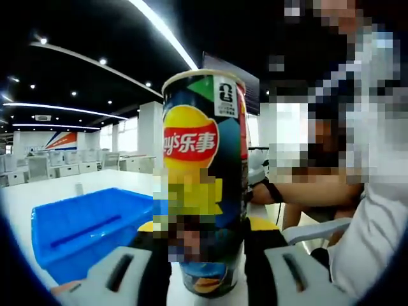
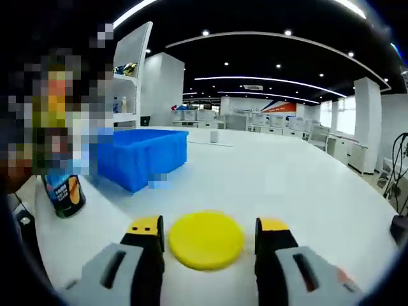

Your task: Open the lid of the chip container on the table, take out the chips, place them into the box in front of the container, and close the lid

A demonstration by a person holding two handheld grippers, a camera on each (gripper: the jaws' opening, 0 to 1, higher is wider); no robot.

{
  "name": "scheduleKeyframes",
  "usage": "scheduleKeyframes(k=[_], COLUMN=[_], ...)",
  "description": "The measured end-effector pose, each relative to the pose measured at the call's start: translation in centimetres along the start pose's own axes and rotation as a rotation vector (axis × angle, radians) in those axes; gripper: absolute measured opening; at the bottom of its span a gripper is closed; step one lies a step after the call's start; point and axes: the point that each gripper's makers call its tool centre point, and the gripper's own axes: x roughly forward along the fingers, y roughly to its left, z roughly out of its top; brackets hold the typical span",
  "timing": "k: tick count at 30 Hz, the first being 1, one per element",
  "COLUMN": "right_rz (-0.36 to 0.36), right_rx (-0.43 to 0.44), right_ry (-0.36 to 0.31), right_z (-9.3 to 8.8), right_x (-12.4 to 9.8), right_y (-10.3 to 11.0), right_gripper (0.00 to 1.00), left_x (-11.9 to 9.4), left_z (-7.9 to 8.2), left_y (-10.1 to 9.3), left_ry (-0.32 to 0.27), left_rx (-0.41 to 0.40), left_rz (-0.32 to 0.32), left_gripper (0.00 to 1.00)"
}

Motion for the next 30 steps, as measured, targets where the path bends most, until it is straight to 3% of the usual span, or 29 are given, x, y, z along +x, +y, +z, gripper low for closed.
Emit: scheduleKeyframes(k=[6, 10, 30], right_rz=[0.001, 0.0, -0.001], right_rx=[0.045, -0.005, -0.04], right_ry=[0.019, 0.04, 0.022], right_z=[-0.25, -0.73, -0.6], right_x=[0.06, 0.17, 0.07], right_y=[0.15, 0.42, 0.53], right_gripper=[0.52, 0.52, 0.48], left_x=[-0.13, -0.18, -0.28], left_z=[-0.04, -0.06, -0.06], left_y=[0.16, 0.15, 0.09], left_ry=[0.002, 0.004, -0.001], left_rx=[0.002, 0.001, 0.0], left_rz=[0.0, -0.005, -0.009], left_gripper=[0.45, 0.45, 0.45])
